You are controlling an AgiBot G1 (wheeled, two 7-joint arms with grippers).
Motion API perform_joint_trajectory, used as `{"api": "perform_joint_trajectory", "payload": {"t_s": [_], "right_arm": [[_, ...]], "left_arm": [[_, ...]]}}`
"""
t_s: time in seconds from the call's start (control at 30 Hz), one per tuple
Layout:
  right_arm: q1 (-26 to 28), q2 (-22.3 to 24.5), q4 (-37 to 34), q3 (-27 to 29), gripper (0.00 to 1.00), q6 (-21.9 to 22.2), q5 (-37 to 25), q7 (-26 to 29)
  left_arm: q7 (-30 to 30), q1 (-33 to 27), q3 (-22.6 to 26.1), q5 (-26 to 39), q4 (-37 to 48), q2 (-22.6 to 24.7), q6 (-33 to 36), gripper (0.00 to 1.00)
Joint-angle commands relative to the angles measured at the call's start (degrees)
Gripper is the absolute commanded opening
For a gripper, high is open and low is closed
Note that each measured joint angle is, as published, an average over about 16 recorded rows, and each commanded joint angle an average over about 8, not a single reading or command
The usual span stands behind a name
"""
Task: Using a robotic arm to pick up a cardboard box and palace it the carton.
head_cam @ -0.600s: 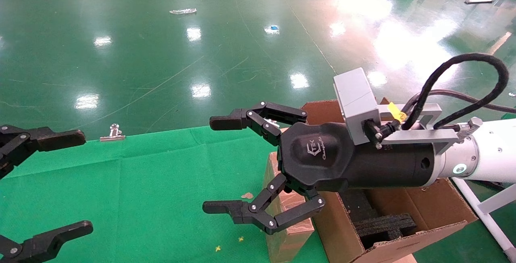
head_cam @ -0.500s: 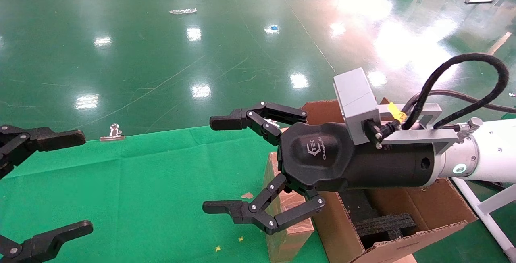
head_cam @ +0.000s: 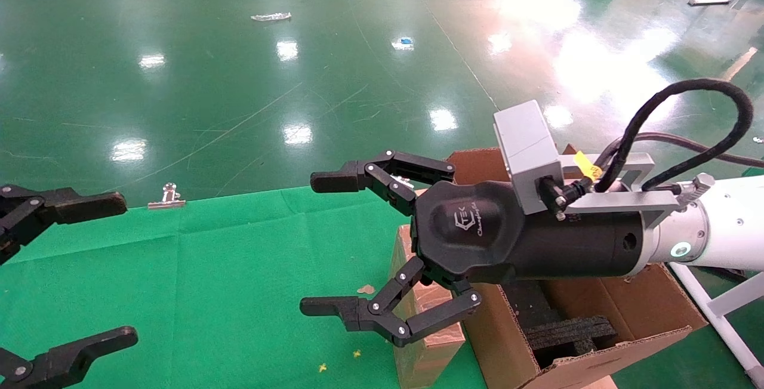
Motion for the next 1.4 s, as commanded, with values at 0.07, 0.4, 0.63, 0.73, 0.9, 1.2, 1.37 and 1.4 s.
{"api": "perform_joint_trajectory", "payload": {"t_s": [0.07,0.4,0.63,0.73,0.9,1.2,1.37,1.4], "right_arm": [[0.02,0.06,0.14,-0.19,1.00,0.01,-0.33,0.17],[8.69,-2.60,3.12,-9.32,1.00,-0.82,-16.95,8.85],[21.82,-8.46,3.47,-21.65,1.00,-4.32,-35.28,16.87],[27.86,-10.05,3.55,-27.40,1.00,-5.00,-40.35,19.46],[39.43,-10.53,3.72,-37.59,1.00,-5.67,-42.97,22.69],[56.27,-11.20,3.72,-58.59,1.00,-5.63,-38.20,27.55],[60.72,-13.34,3.62,-68.09,1.00,-5.10,-36.35,29.73],[61.46,-13.92,3.62,-69.70,1.00,-4.95,-36.38,30.25]], "left_arm": [[0.01,0.00,0.00,0.00,0.01,0.00,0.00,1.00],[0.04,-0.03,0.05,-0.03,0.04,-0.01,0.01,1.00],[0.05,-0.04,0.09,-0.05,0.05,-0.02,0.00,1.00],[0.06,-0.04,0.10,-0.06,0.05,-0.03,-0.01,1.00],[0.07,-0.05,0.12,-0.07,0.05,-0.03,-0.02,1.00],[0.09,-0.06,0.16,-0.10,0.05,-0.05,-0.04,1.00],[0.10,-0.06,0.18,-0.11,0.05,-0.06,-0.04,1.00],[0.10,-0.06,0.19,-0.12,0.05,-0.06,-0.05,1.00]]}}
